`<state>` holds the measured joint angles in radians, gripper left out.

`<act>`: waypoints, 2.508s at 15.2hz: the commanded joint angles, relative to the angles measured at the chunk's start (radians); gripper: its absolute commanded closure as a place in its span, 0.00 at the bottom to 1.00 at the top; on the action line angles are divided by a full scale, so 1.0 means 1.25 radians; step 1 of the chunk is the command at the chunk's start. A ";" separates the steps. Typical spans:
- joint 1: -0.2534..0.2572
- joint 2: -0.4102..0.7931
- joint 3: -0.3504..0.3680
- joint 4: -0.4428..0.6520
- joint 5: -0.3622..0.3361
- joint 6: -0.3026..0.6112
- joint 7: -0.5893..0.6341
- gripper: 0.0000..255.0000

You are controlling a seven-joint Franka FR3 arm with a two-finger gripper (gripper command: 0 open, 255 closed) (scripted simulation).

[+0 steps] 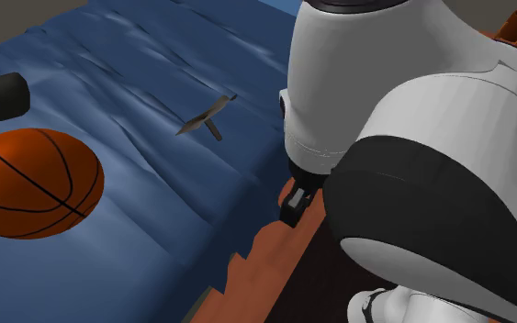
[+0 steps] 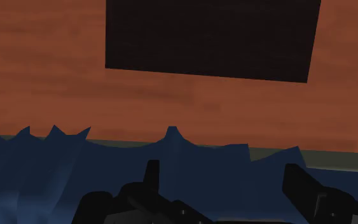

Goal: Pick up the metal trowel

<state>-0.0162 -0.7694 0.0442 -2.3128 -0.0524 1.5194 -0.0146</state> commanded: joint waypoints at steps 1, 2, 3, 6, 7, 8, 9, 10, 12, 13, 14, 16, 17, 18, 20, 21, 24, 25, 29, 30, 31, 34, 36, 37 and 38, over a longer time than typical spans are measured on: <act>0.000 0.000 0.000 0.000 0.000 0.000 0.000 0.00; -0.002 0.002 -0.009 -0.019 -0.002 0.043 -0.005 0.00; -0.004 0.006 -0.017 -0.037 -0.003 0.086 -0.011 0.00; -0.009 0.026 -0.043 -0.082 -0.006 0.217 -0.027 0.00; -0.010 0.036 -0.052 -0.094 -0.006 0.260 -0.033 0.00; -0.012 0.047 -0.061 -0.105 -0.005 0.305 -0.039 0.00; -0.012 0.060 -0.070 -0.115 -0.004 0.349 -0.046 0.00; -0.013 0.075 -0.079 -0.123 -0.003 0.393 -0.053 0.00; -0.012 0.108 -0.098 -0.135 0.003 0.481 -0.068 0.00; -0.011 0.127 -0.108 -0.138 0.007 0.524 -0.076 0.00; -0.009 0.147 -0.118 -0.140 0.012 0.567 -0.086 0.00; -0.002 0.190 -0.140 -0.140 0.027 0.652 -0.107 0.00; 0.003 0.214 -0.151 -0.137 0.037 0.693 -0.119 0.00; 0.009 0.238 -0.163 -0.133 0.048 0.734 -0.132 0.00; 0.026 0.288 -0.189 -0.120 0.079 0.812 -0.165 0.00; 0.038 0.313 -0.204 -0.111 0.099 0.849 -0.185 0.00; 0.086 0.393 -0.257 -0.074 0.183 0.950 -0.263 0.00; 0.106 0.420 -0.277 -0.058 0.223 0.979 -0.299 0.00; 0.209 0.533 -0.372 0.030 0.462 1.065 -0.503 0.00; 0.231 0.563 -0.392 0.060 0.544 1.075 -0.572 0.00; 0.231 0.570 -0.391 0.067 0.563 1.076 -0.587 0.00; 0.238 0.589 -0.392 0.061 0.630 1.094 -0.647 0.00; 0.242 0.604 -0.392 0.058 0.680 1.105 -0.691 0.00; 0.244 0.611 -0.392 0.058 0.706 1.110 -0.714 0.00; 0.247 0.623 -0.391 0.058 0.749 1.116 -0.751 0.00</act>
<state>0.2888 -0.0058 -0.4447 -2.2412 0.8310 2.9066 -0.9080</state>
